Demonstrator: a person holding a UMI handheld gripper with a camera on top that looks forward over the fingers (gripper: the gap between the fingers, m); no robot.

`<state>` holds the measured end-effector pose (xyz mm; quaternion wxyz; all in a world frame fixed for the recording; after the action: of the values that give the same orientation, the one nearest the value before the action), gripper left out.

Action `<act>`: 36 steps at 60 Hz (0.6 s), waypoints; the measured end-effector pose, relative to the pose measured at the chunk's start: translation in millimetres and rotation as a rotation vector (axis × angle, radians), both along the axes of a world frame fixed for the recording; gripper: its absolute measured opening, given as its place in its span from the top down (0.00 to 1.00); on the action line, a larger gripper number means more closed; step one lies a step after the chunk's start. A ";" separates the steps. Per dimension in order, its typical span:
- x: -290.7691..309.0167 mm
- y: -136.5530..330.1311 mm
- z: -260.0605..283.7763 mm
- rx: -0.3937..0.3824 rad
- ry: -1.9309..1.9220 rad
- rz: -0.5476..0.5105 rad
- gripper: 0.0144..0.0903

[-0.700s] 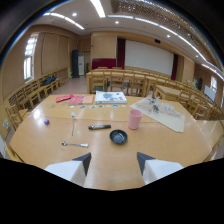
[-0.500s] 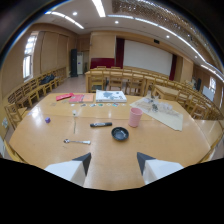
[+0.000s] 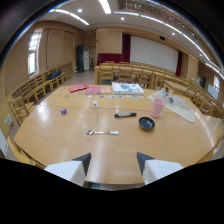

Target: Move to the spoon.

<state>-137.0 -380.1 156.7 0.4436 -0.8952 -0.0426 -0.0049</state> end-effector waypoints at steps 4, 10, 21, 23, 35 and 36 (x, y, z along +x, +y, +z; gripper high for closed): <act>-18.4 15.7 -11.3 -0.007 0.009 0.018 0.05; -42.4 42.2 -28.9 -0.018 0.026 0.033 0.05; -62.4 103.6 -65.5 -0.054 0.040 0.022 0.05; -67.6 114.0 -71.8 -0.059 0.042 0.016 0.05; -82.7 142.1 -100.1 -0.100 0.056 0.004 0.05; -82.9 142.5 -101.3 -0.103 0.057 0.003 0.05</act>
<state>-219.9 -237.6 55.4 0.3980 -0.9165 -0.0312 0.0234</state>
